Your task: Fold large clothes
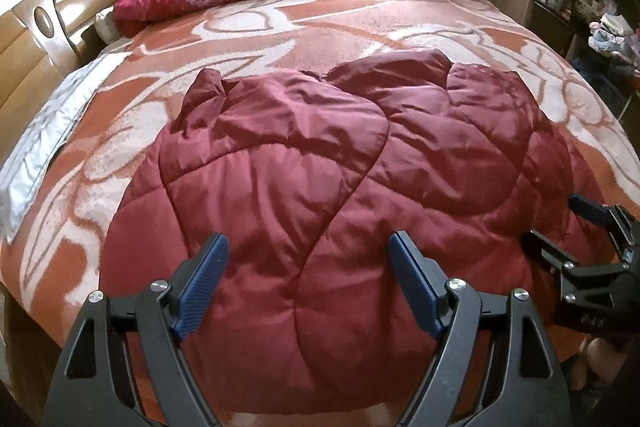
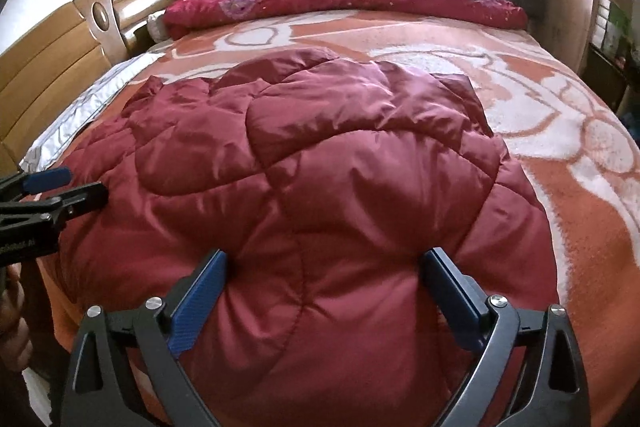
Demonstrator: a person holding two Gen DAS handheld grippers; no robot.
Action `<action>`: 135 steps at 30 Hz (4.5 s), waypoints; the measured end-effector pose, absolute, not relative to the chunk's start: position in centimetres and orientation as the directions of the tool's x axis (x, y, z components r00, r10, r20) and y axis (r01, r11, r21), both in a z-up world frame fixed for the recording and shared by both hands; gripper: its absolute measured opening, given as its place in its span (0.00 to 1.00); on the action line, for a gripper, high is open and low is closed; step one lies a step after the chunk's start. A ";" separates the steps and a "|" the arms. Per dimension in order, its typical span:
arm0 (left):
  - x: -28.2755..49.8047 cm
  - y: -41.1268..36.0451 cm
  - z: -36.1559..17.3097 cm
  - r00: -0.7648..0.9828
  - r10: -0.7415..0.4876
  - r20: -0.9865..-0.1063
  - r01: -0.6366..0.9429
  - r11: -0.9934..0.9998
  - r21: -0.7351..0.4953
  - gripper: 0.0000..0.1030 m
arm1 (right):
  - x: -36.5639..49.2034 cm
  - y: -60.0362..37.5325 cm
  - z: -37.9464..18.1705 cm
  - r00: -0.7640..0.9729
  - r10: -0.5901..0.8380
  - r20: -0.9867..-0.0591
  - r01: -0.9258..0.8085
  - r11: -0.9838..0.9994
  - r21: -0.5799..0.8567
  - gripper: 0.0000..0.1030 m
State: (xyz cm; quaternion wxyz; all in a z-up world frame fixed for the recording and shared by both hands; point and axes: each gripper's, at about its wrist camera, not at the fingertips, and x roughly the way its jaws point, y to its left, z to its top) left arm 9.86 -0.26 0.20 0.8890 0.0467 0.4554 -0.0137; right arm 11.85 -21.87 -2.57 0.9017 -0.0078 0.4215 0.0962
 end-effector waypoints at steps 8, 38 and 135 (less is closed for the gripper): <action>11.8 -0.8 -1.1 0.554 0.032 -0.832 0.064 0.995 0.081 0.80 | 13.8 -22.6 -1.1 0.641 0.182 -0.746 -0.152 0.982 0.108 0.94; 14.3 -0.1 -3.4 0.521 0.026 -0.853 0.065 0.995 0.070 0.95 | 17.6 -25.1 -4.1 0.562 0.162 -0.811 -0.097 0.987 0.131 0.97; 2.2 1.9 3.1 0.595 0.157 -0.788 0.041 0.973 0.225 1.00 | 3.3 -20.1 2.1 0.517 0.288 -0.806 -0.304 0.942 0.141 1.00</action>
